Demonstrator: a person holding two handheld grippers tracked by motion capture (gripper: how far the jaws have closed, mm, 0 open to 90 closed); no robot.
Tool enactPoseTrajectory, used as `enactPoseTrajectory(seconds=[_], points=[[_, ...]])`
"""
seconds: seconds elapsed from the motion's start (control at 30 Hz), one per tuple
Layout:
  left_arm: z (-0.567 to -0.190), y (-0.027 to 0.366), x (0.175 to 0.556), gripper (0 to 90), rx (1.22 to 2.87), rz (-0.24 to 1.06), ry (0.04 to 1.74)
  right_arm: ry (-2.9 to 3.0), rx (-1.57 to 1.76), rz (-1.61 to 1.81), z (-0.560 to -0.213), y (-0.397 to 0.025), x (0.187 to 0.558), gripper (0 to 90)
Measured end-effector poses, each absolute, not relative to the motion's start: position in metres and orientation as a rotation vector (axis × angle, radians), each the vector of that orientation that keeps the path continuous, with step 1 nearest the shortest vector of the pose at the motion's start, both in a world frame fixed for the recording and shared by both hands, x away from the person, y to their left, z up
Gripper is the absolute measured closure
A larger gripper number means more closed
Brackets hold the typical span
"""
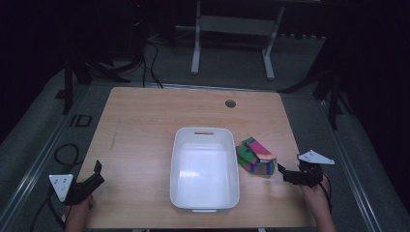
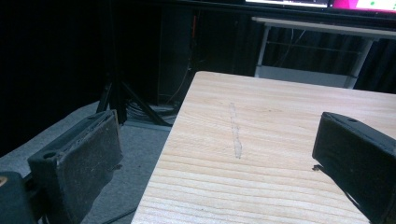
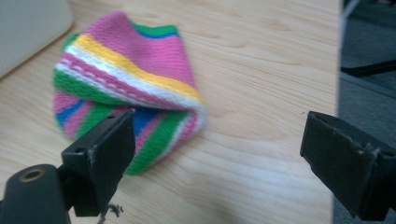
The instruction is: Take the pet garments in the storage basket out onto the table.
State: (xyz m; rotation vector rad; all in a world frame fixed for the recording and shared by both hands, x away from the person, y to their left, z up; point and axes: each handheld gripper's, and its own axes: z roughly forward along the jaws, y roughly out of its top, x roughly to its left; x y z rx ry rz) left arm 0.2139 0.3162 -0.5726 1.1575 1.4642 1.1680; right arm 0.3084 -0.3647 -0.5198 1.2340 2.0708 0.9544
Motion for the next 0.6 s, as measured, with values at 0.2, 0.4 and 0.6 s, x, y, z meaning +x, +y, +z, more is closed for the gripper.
enactPoseTrajectory(seconds=[0.2, 0.4, 0.6], points=[[-0.573, 0.316, 0.214, 1.8, 1.156, 1.169, 1.464, 1.917, 1.280, 0.999, -0.530, -0.380, 0.291, 10.1], [-0.573, 0.316, 0.214, 1.8, 1.157, 1.169, 1.463, 1.862, 1.291, 0.988, -0.538, -0.389, 0.277, 10.2], [-0.573, 0.316, 0.214, 1.8, 1.157, 1.170, 1.462, 1.838, 1.300, 0.995, -0.548, -0.392, 0.268, 10.2]])
